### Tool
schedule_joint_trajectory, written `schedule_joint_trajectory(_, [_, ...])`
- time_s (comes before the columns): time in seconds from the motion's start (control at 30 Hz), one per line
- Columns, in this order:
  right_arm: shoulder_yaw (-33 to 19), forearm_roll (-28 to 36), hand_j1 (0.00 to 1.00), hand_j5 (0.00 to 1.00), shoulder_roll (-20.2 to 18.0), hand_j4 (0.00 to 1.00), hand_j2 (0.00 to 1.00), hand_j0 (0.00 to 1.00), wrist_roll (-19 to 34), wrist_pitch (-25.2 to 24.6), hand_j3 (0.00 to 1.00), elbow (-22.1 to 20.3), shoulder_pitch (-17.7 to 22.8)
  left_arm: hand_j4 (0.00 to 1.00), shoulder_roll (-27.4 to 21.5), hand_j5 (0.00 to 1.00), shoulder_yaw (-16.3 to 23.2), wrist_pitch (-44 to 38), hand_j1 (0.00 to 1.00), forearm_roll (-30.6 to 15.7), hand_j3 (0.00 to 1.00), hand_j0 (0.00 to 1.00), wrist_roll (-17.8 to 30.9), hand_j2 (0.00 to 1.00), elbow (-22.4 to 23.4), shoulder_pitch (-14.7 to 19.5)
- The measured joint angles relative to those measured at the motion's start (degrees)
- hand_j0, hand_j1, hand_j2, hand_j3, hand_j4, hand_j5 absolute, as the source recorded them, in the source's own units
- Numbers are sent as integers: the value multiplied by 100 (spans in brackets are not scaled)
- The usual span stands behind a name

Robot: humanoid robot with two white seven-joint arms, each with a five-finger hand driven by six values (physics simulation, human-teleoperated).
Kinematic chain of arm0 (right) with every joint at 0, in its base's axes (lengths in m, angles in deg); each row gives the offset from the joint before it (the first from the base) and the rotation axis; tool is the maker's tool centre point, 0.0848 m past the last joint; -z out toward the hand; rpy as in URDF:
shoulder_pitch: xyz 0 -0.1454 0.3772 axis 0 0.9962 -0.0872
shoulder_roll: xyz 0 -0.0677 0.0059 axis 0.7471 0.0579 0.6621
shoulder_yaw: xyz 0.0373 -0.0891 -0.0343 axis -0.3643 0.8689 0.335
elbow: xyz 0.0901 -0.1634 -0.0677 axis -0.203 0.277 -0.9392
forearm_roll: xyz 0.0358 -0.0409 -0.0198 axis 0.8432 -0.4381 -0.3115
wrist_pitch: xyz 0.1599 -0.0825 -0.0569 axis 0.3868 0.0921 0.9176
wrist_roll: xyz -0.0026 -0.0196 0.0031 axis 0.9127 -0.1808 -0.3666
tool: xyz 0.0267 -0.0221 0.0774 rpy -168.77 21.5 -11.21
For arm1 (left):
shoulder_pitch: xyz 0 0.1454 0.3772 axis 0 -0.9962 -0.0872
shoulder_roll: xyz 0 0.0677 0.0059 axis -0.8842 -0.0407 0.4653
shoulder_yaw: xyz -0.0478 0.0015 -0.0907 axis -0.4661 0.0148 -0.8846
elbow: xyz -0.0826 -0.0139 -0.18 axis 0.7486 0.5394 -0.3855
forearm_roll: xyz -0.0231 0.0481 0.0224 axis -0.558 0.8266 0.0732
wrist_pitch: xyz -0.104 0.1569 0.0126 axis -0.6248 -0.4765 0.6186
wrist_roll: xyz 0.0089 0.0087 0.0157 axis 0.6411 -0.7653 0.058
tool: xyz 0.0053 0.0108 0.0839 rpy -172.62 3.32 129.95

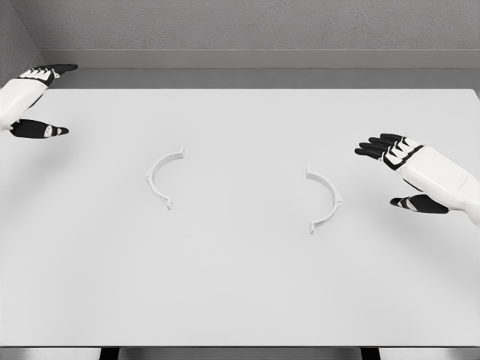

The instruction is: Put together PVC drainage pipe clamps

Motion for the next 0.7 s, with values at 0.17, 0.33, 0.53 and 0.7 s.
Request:
schedule_joint_trajectory(0.17, [5,-25,100,100,8,100,100,100,2,0,100,20,-26,100,-14,100,34,1,100,11,100,100,7,100,-7,-37])
schedule_joint_trajectory(0.33, [417,-847,100,100,349,100,100,100,-11,-5,100,379,-958,100,195,100,326,1,100,54,100,100,9,100,10,33])
schedule_joint_trajectory(0.53, [1222,-1526,100,100,557,100,100,100,-7,-230,100,1025,-1397,100,364,100,610,2,100,90,100,100,9,100,-27,33])
schedule_joint_trajectory(0.7, [1550,-1741,100,100,582,100,100,100,-3,-309,100,1150,-1380,100,414,100,790,1,100,95,100,100,9,100,-51,25])
